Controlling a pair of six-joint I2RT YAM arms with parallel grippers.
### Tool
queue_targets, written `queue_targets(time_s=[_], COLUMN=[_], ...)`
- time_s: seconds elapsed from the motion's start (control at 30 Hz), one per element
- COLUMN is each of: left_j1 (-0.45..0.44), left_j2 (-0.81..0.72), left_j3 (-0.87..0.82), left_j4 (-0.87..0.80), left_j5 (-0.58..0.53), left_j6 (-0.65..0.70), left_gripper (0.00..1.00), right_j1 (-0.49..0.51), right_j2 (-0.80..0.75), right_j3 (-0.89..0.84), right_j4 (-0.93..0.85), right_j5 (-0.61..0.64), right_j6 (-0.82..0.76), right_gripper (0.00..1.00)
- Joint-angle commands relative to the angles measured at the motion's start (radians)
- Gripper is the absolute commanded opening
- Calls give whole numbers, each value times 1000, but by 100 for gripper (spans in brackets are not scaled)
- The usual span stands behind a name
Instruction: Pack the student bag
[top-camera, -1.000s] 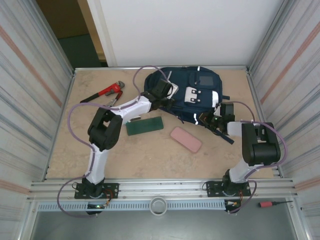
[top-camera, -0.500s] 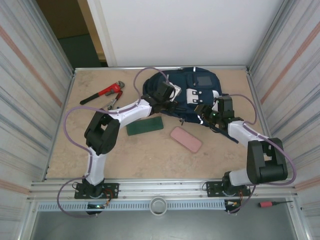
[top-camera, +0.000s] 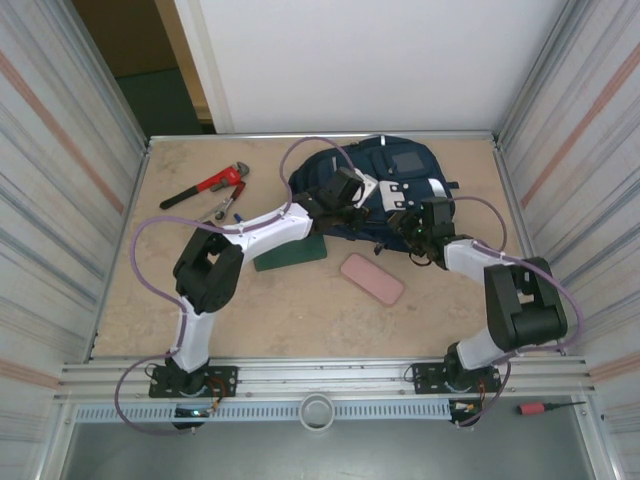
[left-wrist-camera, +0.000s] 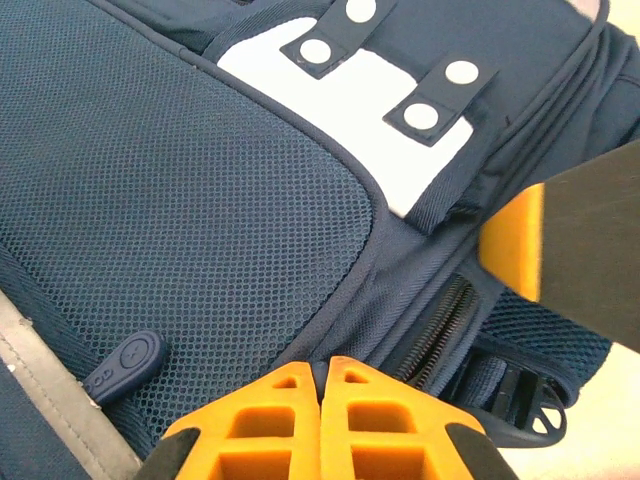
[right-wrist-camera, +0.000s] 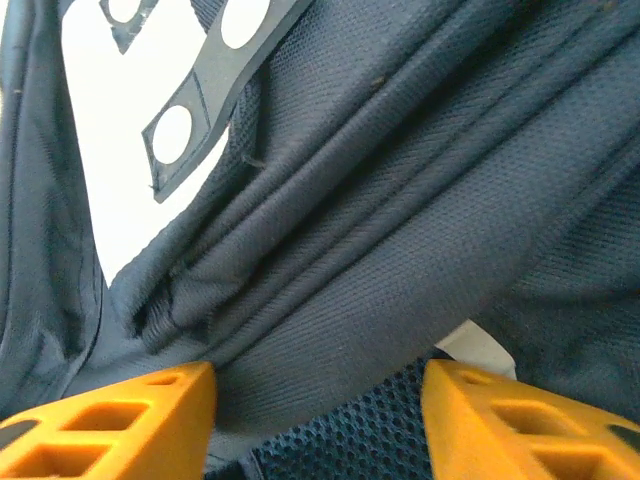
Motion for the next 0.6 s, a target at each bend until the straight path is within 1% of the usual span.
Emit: queue_targets(time_s=[0.0,0.07,0.1,0.17,0.23,0.33,0.43,0.57], left_j1=[-18,-17,-16,-9,9,45,87,124], left_j2=[-20,-28,-32,-43,-52,-75,-101,-124], left_j3=[38,25,17,0,-14,-51,-99,-134], left_j4=[37,31,30,30,28,34,54,71], left_j5=[31,7,-12,-60,-93,-121,-124,-123], left_j6=[18,36,49,76,97,112,109,109], left_gripper=[0,0,0,0,0,0,0,0], right_j1=[8,1,-4,-19,-43,-89,-130,-154], right_j2=[45,35,28,6,-17,-56,-85,-98], right_j3=[43,37,35,28,18,-8,-25,-8], right_j4=[44,49,45,33,23,14,17,-4], right_j5=[65,97,107,119,111,90,39,-23], right_j6=[32,16,5,-21,-42,-72,-102,-148], right_gripper=[40,22,16,6,0,0,0,0])
